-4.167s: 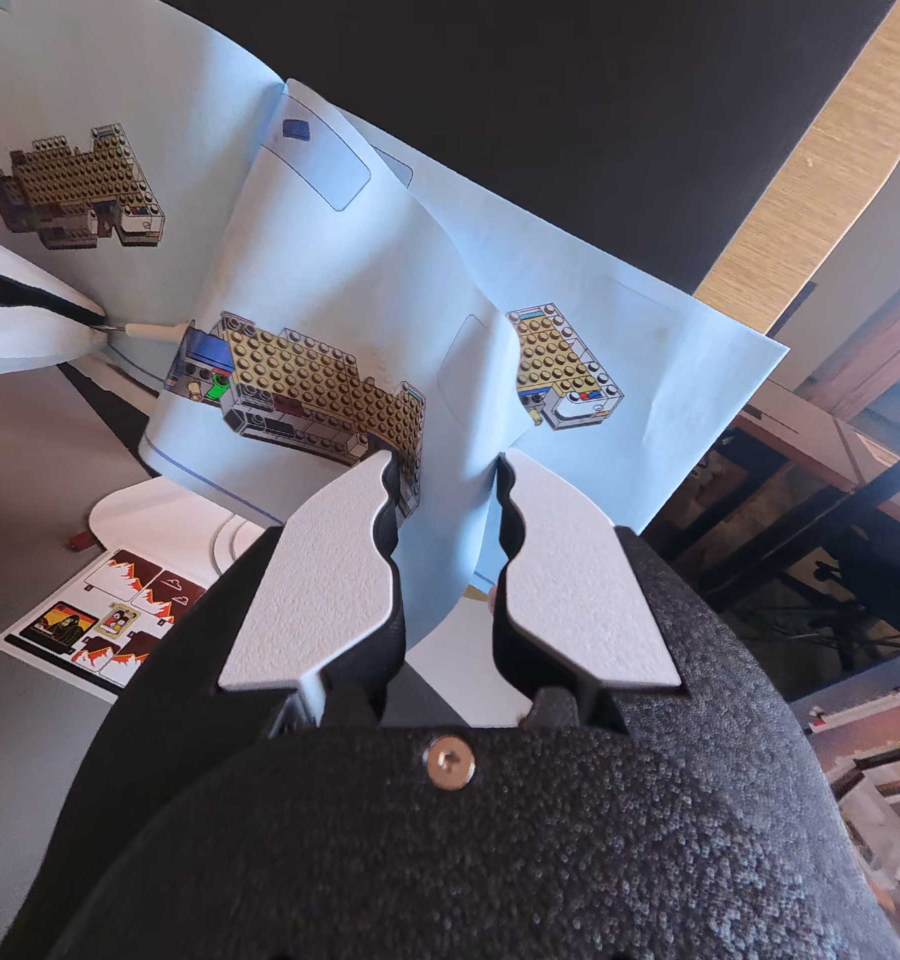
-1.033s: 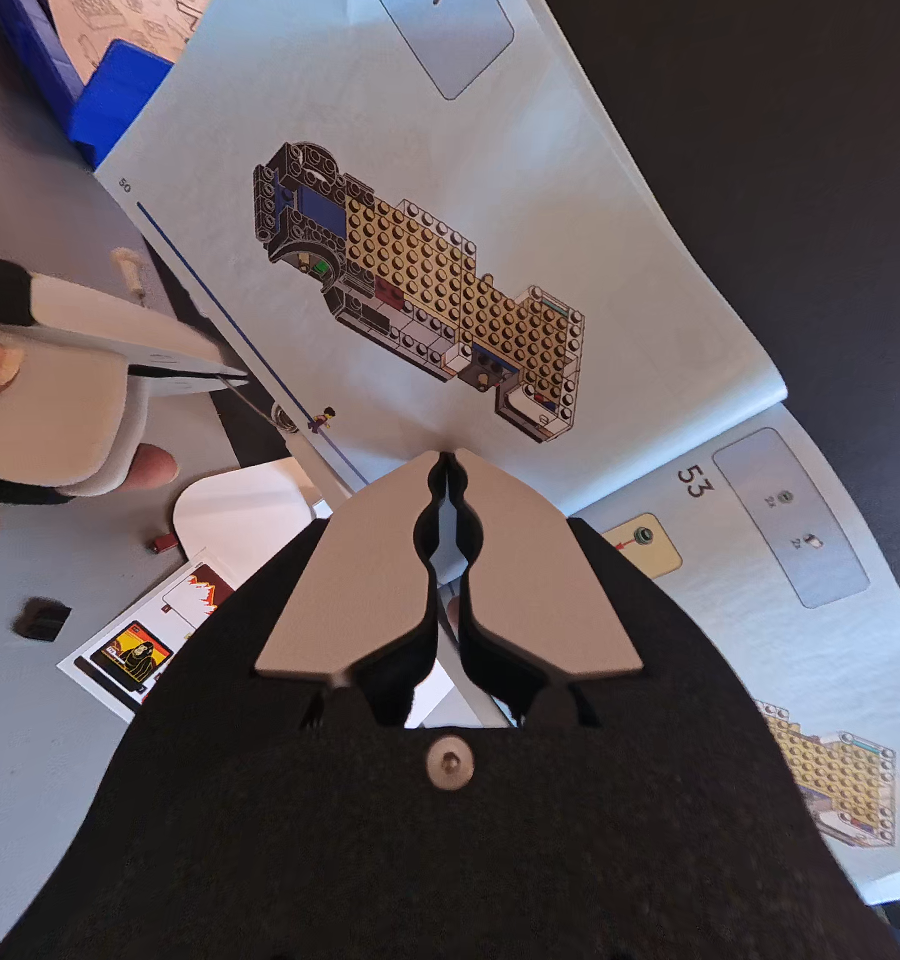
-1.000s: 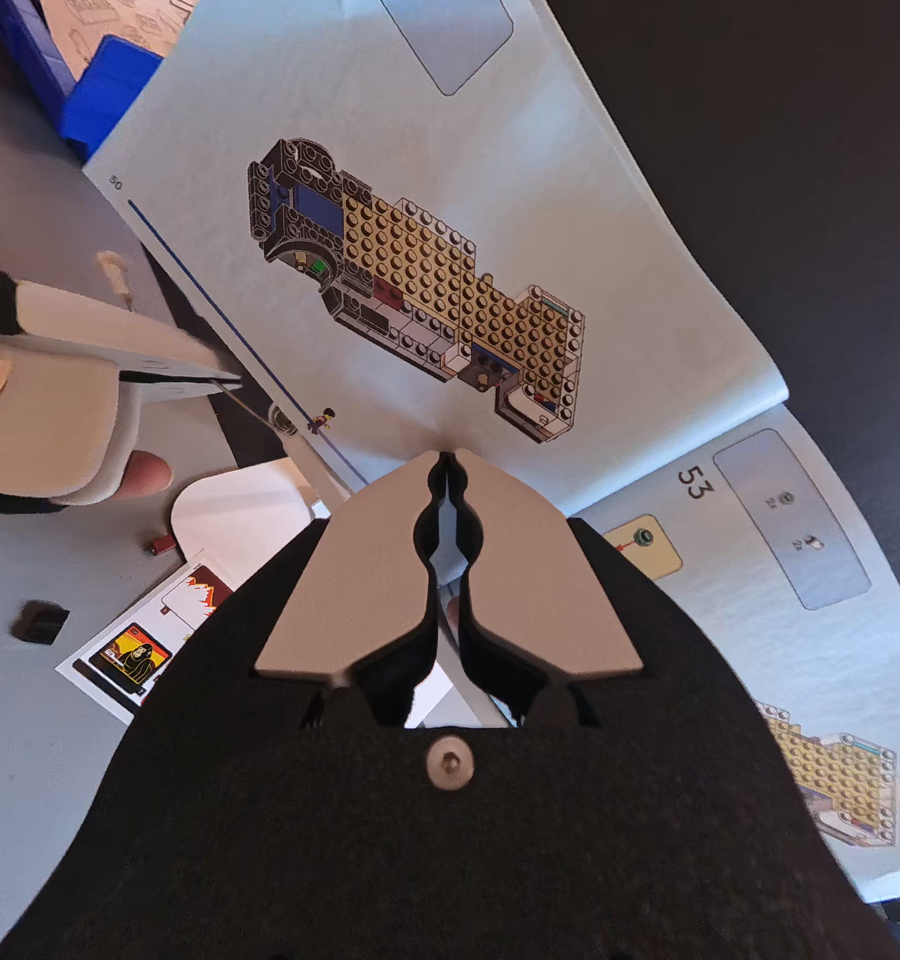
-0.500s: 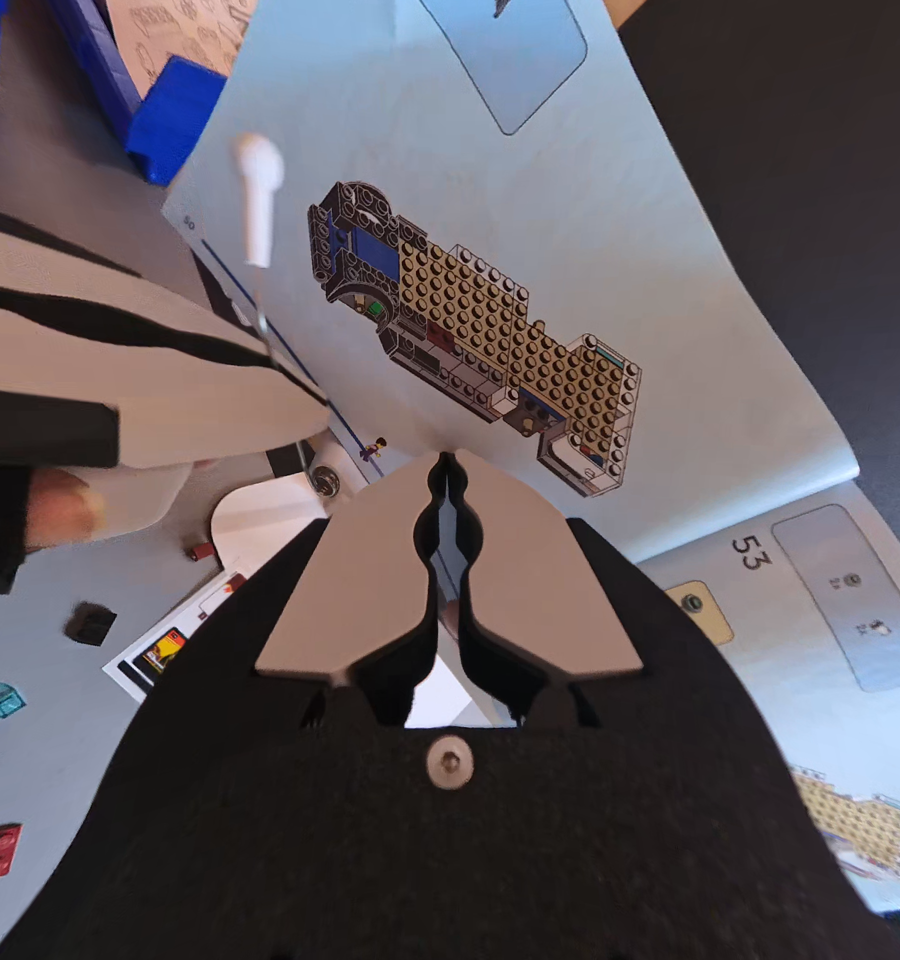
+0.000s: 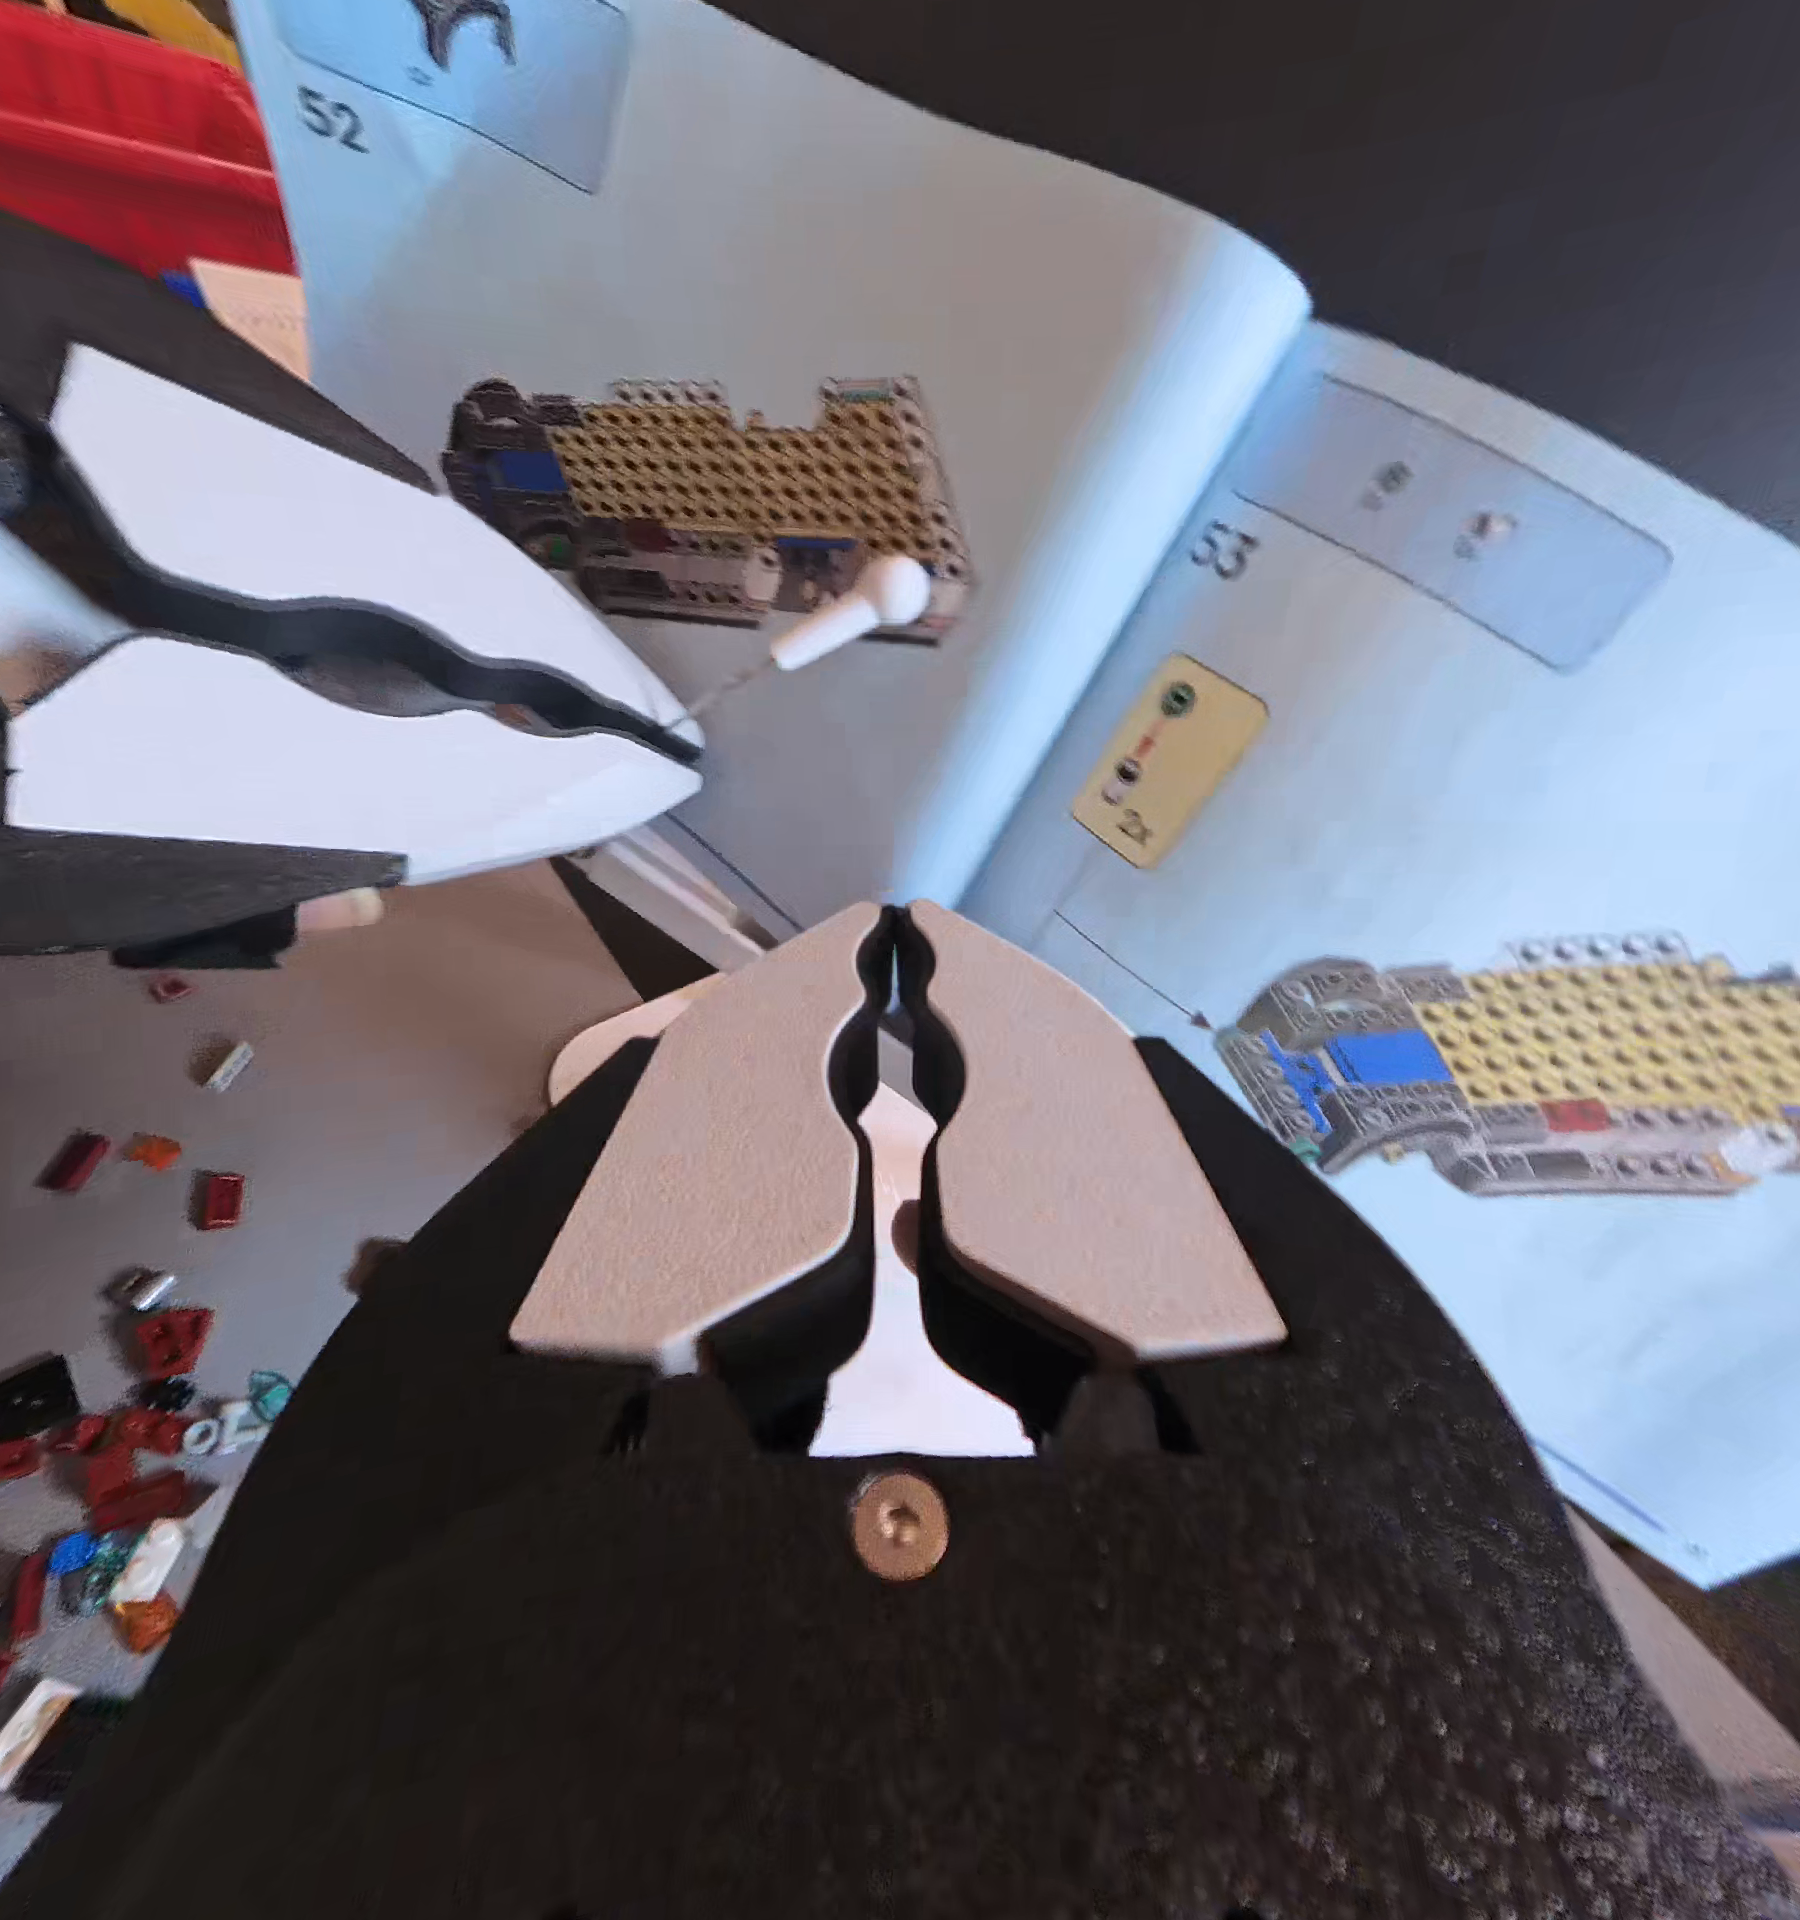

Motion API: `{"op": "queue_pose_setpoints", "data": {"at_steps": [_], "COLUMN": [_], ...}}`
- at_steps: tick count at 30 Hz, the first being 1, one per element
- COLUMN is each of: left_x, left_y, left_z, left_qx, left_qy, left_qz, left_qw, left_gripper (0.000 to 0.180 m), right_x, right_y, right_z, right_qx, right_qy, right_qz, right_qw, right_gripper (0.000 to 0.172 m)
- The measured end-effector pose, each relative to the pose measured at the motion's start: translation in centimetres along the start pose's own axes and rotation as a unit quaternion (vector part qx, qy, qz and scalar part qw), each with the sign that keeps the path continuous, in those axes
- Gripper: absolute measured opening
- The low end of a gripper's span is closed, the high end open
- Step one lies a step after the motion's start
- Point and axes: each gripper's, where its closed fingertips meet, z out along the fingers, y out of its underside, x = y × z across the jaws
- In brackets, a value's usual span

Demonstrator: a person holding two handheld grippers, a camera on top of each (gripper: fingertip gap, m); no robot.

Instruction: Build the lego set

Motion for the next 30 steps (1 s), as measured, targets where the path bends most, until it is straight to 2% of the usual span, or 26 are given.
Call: {"op": "queue_pose_setpoints", "data": {"at_steps": [4, 8, 11, 13, 15, 19, 21, 24, 30], "left_x": [1.2, 1.8, 2.0, 2.4, 2.3, 1.0, 0.5, 0.0, -1.2], "left_y": [0.0, 0.2, 0.2, -0.2, -0.8, 0.5, 1.9, 1.8, 2.4], "left_z": [0.6, 1.2, 1.0, 0.4, -0.3, -1.2, -0.8, -0.7, -0.1], "left_qx": [-0.027, -0.069, -0.071, -0.047, -0.014, 0.015, 0.008, 0.03, 0.029], "left_qy": [0.009, 0.013, 0.038, 0.056, 0.055, 0.023, 0.015, 0.024, 0.063], "left_qz": [0.084, 0.187, 0.128, 0.076, 0.018, -0.086, -0.103, -0.114, -0.119], "left_qw": [0.996, 0.98, 0.988, 0.994, 0.998, 0.996, 0.995, 0.993, 0.99], "left_gripper": [0.001, 0.0, 0.003, 0.017, 0.028, 0.031, 0.03, 0.023, 0.024], "right_x": [0.1, -0.1, 0.2, 1.4, 3.4, 8.0, 9.9, 11.7, 14.1], "right_y": [1.1, 1.3, 1.6, 1.5, 1.8, 3.4, 4.1, 5.1, 5.5], "right_z": [0.8, 0.8, 0.1, -1.3, -2.8, -5.4, -6.0, -6.4, -7.1], "right_qx": [-0.01, -0.011, 0.002, 0.026, 0.046, 0.066, 0.062, 0.051, 0.058], "right_qy": [-0.012, -0.014, -0.014, 0.004, 0.037, 0.111, 0.13, 0.139, 0.158], "right_qz": [0.011, 0.014, 0.02, 0.035, 0.057, 0.081, 0.096, 0.113, 0.128], "right_qw": [1.0, 1.0, 1.0, 0.999, 0.997, 0.988, 0.985, 0.982, 0.977], "right_gripper": [0.0, 0.0, 0.0, 0.006, 0.017, 0.04, 0.053, 0.065, 0.073]}}
